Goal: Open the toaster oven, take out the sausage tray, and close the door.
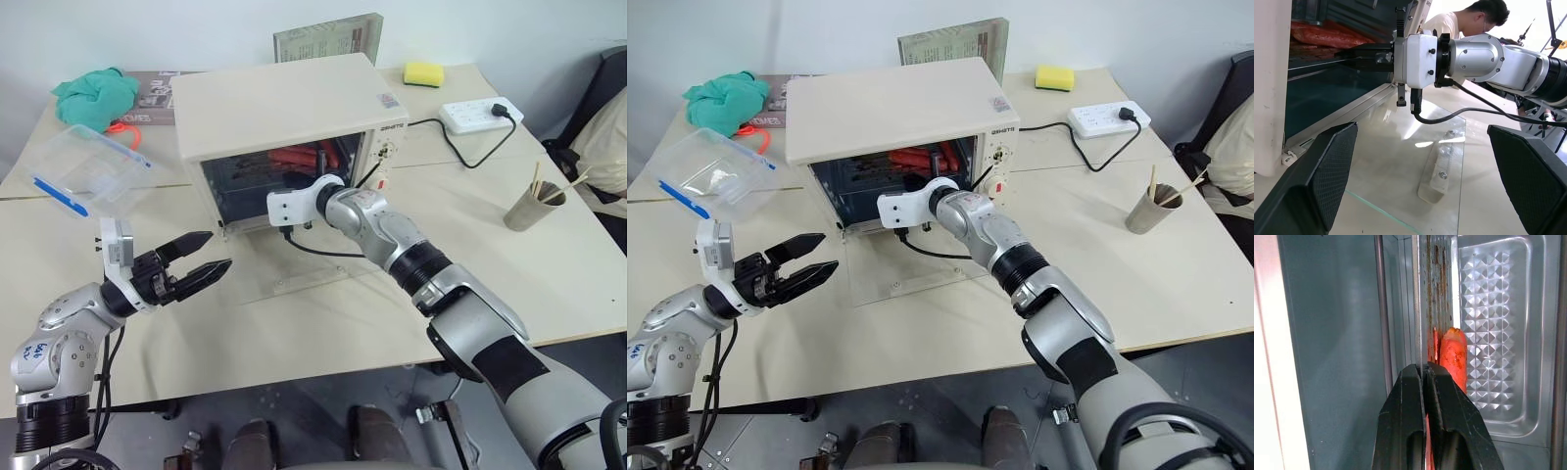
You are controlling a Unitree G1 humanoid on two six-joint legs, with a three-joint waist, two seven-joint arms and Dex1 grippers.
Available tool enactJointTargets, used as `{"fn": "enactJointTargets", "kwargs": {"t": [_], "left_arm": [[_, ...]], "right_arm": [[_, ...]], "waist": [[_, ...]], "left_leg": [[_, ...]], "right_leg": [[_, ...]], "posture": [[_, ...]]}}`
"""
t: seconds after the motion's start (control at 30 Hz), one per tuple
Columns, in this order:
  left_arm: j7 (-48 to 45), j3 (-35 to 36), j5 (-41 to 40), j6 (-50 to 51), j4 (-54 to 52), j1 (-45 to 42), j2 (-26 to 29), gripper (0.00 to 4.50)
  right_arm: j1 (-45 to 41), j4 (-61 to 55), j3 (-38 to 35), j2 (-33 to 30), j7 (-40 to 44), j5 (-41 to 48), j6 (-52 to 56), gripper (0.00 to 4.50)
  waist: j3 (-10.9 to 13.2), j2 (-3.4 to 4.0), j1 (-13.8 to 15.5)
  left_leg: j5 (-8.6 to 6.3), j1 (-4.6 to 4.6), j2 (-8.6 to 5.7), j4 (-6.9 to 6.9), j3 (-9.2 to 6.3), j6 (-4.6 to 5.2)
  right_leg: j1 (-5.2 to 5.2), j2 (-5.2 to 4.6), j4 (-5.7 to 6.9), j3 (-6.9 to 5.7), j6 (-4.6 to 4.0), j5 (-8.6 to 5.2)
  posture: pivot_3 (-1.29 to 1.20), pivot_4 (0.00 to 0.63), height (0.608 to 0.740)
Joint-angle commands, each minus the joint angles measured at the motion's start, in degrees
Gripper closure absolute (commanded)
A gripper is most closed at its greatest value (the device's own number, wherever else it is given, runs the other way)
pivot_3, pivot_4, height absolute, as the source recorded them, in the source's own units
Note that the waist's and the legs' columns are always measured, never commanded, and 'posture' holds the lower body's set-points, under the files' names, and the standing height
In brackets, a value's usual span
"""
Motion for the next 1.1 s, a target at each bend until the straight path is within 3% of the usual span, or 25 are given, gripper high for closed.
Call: {"fn": "enactJointTargets", "kwargs": {"t": [0.03,0.63,0.9,1.1], "left_arm": [[0.01,0.73,-0.73,-1.1,-0.52,-0.49,0.6,0.0],[-2.96,4.05,-1.72,-2.18,2.86,1.23,2.73,0.0],[-2.9,9.3,-2.31,-3.3,3.78,3.39,4.36,0.0],[-1.73,9.21,-2.15,-3.04,3.25,3.55,4.06,0.0]], "right_arm": [[-1.61,-2.6,-0.11,-0.15,-2.49,-1.48,-0.25,4.48],[15.66,-38.44,-2.0,-6.04,18.39,-0.28,6.54,4.48],[22.19,-48.81,-2.58,-9.53,21.11,-2.44,6.13,4.48],[24.81,-52.92,-1.85,-11.76,20.6,-4.85,3.04,4.48]], "waist": [[0.0,0.0,0.0],[0.01,0.01,-0.12],[0.0,0.01,-0.02],[0.0,0.01,0.08]], "left_leg": [[0.0,0.0,0.0,0.0,0.0,0.0],[-0.06,0.05,0.04,-0.05,0.03,-0.06],[-0.07,0.09,0.09,-0.05,0.14,-0.07],[-0.1,0.1,0.1,-0.02,0.18,-0.07]], "right_leg": [[0.0,0.0,0.0,0.0,0.0,0.0],[-0.02,0.01,-0.01,-0.09,-0.01,0.0],[-0.02,0.01,-0.01,-0.09,-0.03,-0.01],[-0.03,0.01,-0.01,-0.1,-0.04,-0.02]], "posture": [[0.0,0.15,0.74],[0.0,0.15,0.74],[0.0,0.15,0.74],[0.0,0.15,0.74]]}}
